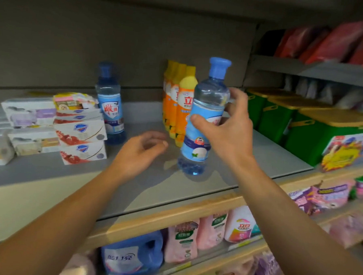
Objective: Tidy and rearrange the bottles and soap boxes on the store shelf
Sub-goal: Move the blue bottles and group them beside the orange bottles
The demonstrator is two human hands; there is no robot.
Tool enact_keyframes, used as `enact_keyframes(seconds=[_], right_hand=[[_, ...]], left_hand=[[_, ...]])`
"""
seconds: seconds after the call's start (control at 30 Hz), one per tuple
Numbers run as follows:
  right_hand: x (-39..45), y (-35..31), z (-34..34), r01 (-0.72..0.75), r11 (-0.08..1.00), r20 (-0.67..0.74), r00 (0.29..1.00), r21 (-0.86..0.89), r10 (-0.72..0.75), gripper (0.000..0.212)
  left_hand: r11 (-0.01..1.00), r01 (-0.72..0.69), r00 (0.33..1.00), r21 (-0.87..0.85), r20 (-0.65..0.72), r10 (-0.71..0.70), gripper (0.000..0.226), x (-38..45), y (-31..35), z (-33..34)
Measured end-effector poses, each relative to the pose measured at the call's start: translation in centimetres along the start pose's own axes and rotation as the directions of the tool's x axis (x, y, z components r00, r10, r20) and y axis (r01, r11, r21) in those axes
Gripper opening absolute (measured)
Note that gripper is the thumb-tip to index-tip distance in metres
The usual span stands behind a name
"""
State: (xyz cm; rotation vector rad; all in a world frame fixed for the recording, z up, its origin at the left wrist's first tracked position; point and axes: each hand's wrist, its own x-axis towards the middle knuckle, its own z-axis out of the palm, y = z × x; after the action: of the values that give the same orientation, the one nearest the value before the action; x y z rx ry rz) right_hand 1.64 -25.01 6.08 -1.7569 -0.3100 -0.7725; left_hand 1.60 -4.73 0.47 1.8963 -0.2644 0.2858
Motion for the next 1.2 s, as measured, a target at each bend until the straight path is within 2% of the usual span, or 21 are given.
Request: enact_keyframes(seconds=[0.07,0.17,0.27,0.53,0.63,0.7,0.8,0.97,1.07,1.2], right_hand=[[1.0,1.2,-2.1,-0.001,0.999,-0.060,0.998,-0.054,-0.003,0.079],[2.5,3.4,-3.7,-0.010,0.993,-0.108,0.994,-0.119,-0.003,0.079],[3.6,5.6,-3.4,-0.019,0.982,-0.104,0.995,-0.187,0.000,0.079],[6.1,10.4,0.4,-0.001,0.987,-0.061,0.998,-0.158,-0.009,0.079],[6.2,11.7,0.9,-0.069,0.992,0.029,0.997,-0.105,0.072,0.078],[5.4,13.0,0.6,-0.162,0.974,0.140,0.973,-0.156,0.184,0.069],[4.2,15.2,-0.1,-0.158,0.945,0.256,0.938,-0.287,0.235,0.055],[7.2,16.1,1.3,-0.142,0.921,0.314,0.912,-0.364,0.264,0.056],[9.0,17.0,3.3,-0.143,0.910,0.301,0.914,-0.390,0.272,0.061],[10.6,18.4,5.7,-0.115,0.918,0.303,0.922,-0.381,0.241,0.056]], left_hand=[[0.956,0.008,0.998,0.294,-0.055,0.009,0.023,0.9,-0.4,-0.1],[0.786,0.001,0.999,0.618,-0.028,0.020,0.040,2.1,-1.9,0.0],[0.608,0.041,0.998,0.793,0.002,-0.069,0.053,3.4,-3.7,0.4],[0.487,0.093,0.986,0.869,-0.012,-0.168,0.066,4.9,-6.8,1.5],[0.472,0.084,0.986,0.878,-0.004,-0.168,0.071,5.0,-7.0,1.5],[0.468,0.082,0.987,0.880,-0.007,-0.159,0.068,5.1,-7.1,1.5],[0.457,0.078,0.990,0.886,-0.014,-0.141,0.059,5.1,-7.4,1.5],[0.459,0.080,0.989,0.885,-0.013,-0.146,0.057,5.2,-7.4,1.5],[0.451,0.077,0.989,0.889,-0.012,-0.145,0.057,5.2,-7.4,1.5],[0.460,0.091,0.986,0.883,-0.014,-0.168,0.071,5.1,-7.2,1.3]])
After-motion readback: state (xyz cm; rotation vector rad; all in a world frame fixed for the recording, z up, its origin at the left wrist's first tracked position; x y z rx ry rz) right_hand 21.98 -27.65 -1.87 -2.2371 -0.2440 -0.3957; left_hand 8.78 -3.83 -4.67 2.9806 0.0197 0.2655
